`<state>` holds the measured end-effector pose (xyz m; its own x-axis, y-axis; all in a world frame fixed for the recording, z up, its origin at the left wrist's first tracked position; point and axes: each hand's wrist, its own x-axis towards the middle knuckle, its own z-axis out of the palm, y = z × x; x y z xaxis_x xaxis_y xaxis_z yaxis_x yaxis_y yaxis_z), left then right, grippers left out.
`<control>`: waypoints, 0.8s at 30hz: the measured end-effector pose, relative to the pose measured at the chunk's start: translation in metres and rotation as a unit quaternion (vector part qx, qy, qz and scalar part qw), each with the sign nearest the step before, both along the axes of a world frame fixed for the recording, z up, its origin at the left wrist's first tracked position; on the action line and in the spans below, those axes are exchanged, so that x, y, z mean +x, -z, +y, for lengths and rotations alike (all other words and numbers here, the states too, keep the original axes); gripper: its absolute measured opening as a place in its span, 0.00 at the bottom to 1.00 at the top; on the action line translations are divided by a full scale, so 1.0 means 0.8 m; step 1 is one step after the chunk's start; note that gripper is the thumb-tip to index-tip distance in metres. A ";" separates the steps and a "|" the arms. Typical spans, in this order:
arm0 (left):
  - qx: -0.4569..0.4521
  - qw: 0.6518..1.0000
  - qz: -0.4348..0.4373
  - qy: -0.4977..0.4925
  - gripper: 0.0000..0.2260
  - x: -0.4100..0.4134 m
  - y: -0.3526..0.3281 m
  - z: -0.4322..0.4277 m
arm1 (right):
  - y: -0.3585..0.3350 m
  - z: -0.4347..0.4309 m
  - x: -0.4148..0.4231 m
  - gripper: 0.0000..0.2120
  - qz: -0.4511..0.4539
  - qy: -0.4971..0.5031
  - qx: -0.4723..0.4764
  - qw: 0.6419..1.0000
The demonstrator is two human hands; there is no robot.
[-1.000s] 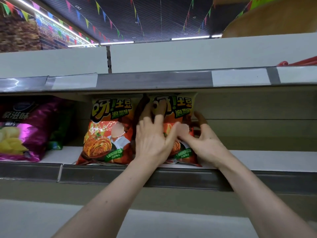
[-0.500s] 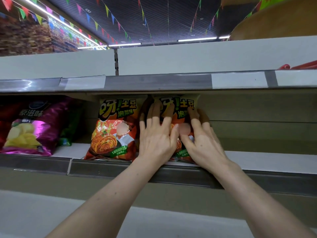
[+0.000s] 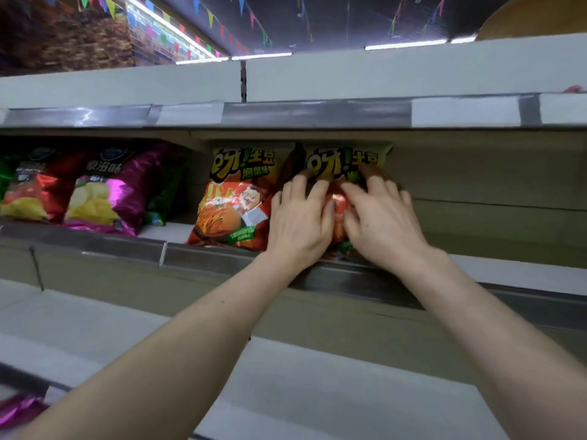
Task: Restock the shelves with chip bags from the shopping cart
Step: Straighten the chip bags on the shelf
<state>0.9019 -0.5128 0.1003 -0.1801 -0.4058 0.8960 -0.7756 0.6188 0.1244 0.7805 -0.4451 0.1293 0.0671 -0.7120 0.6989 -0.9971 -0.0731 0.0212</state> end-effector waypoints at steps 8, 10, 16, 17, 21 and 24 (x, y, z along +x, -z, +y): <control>0.134 0.944 0.283 0.108 0.12 0.043 0.007 0.055 | 0.011 0.007 0.066 0.16 -0.226 -0.155 -0.089 0.958; 0.185 0.890 0.394 0.137 0.08 0.063 0.012 0.070 | 0.027 0.016 0.097 0.15 -0.300 -0.206 -0.069 0.929; 0.279 0.749 0.593 0.103 0.07 0.154 0.082 0.109 | 0.102 0.032 0.207 0.14 -0.428 -0.279 0.050 0.859; 0.294 0.734 0.606 0.092 0.07 0.172 0.096 0.117 | 0.116 0.035 0.227 0.13 -0.438 -0.288 0.070 0.849; 0.327 0.683 0.653 0.031 0.10 0.260 0.148 0.148 | 0.165 0.053 0.318 0.13 -0.444 -0.316 0.157 0.824; 0.326 0.651 0.685 -0.015 0.11 0.334 0.178 0.166 | 0.195 0.066 0.392 0.13 -0.446 -0.336 0.213 0.802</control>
<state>1.1694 -0.3803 -0.0419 0.6243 -0.7653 -0.1565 0.3290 0.0758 0.9413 1.0937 -0.3924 -0.0265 0.1443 -0.9111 0.3860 -0.3351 -0.4121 -0.8473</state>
